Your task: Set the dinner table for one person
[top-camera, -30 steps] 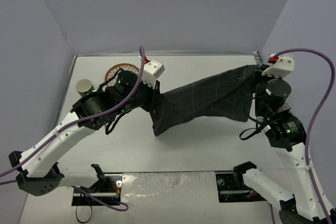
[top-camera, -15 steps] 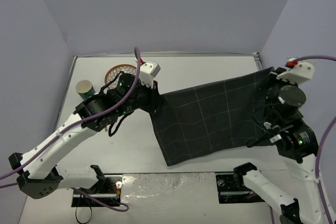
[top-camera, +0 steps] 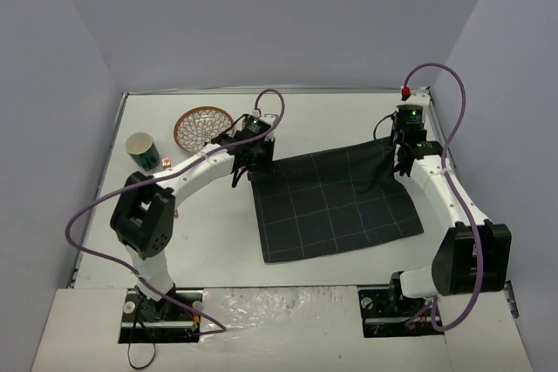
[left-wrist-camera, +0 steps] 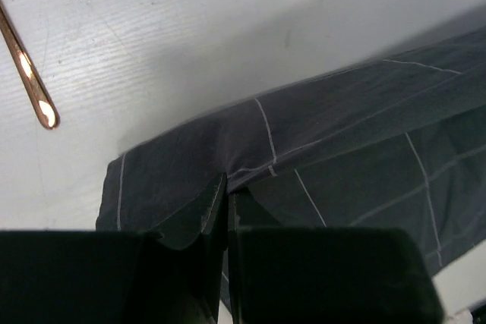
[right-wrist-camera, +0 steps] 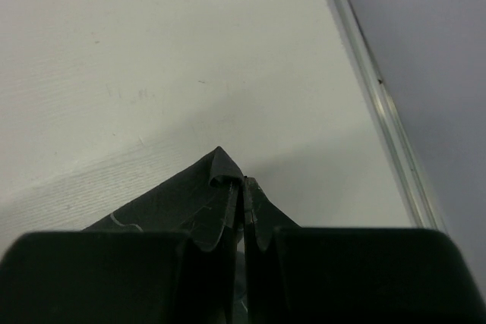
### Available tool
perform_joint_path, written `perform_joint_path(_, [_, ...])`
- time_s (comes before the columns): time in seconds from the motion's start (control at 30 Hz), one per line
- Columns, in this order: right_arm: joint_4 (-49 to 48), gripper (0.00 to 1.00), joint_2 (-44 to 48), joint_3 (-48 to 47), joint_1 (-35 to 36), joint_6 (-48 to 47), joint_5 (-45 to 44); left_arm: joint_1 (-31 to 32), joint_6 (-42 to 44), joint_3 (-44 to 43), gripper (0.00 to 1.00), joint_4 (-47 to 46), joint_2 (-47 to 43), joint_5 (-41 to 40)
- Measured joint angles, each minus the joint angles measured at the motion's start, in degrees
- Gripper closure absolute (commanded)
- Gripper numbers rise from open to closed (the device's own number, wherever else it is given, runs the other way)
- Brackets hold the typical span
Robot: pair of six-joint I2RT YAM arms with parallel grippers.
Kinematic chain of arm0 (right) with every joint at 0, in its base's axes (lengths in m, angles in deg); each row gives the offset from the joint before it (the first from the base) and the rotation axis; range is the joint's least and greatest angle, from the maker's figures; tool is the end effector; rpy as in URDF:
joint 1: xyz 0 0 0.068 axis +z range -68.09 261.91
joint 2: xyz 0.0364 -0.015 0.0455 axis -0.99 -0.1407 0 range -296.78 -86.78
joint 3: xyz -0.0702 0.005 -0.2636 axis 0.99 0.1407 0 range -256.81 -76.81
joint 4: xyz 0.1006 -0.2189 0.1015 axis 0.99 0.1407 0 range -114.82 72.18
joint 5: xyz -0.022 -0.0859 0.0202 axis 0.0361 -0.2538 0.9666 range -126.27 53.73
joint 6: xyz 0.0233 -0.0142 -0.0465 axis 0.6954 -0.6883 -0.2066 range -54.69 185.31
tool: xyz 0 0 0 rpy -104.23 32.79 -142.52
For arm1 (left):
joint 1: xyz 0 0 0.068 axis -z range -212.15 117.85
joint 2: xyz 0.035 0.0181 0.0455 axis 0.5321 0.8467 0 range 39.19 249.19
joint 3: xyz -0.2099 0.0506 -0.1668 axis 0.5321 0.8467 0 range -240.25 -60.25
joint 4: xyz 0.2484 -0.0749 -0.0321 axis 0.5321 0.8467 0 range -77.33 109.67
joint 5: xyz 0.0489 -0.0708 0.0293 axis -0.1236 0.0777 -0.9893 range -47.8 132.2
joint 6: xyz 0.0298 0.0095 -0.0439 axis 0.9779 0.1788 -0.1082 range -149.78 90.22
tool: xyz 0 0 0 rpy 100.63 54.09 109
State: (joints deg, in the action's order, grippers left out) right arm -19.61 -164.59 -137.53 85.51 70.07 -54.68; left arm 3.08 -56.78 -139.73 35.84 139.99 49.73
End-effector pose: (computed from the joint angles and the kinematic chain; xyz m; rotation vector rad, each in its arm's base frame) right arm 0.3158 0.0087 0.3160 0.2296 1.9316 -0.2179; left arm 0.3220 -0.2331 0.2631 0.2426 2.4326 -0.6673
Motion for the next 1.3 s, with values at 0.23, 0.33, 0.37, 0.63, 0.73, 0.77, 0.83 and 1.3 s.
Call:
perform_joint_path(0.23, [-10.23,1.0,-12.25,-0.29,-2.71,-2.52,7.21,-3.06,0.35,-7.26,1.0,-1.79,12.32,-0.18])
perform_joint_path(0.33, [-12.35,1.0,-17.27,-2.19,-3.8,-4.17,9.19,-3.59,0.75,-9.76,1.0,-1.94,14.25,-0.56])
perform_joint_path(0.37, [-12.65,1.0,-18.66,-3.1,-4.1,-4.58,9.7,-3.63,0.91,-10.44,1.0,-1.99,14.51,-0.77])
perform_joint_path(0.63, [-13.71,0.68,-30.12,-15.29,-5.16,-7.78,11.23,-4.31,3.43,-15.93,0.7,-0.66,15.99,-5.49])
perform_joint_path(0.73, [-12.28,0.46,-32.23,-19.82,-5.7,-8.13,11.05,-5.18,4.38,-16.91,0.52,0.43,16.01,-7.17])
perform_joint_path(0.77, [-11.97,0.43,-32.55,-20.92,-5.82,-8.23,11.05,-5.4,4.52,-17.21,0.46,0.73,16.01,-7.59])
perform_joint_path(0.83, [-10.21,0.35,-32.16,-22.58,-5.86,-7.75,11.29,-5.9,5.21,-18.02,0.35,1.65,15.99,-8.12])
perform_joint_path(1.3, [-5.81,0.25,-5.25,-1.19,-5.8,9.48,18.21,-4.26,5.06,-6.67,0.24,6.6,-11.06,-5.72])
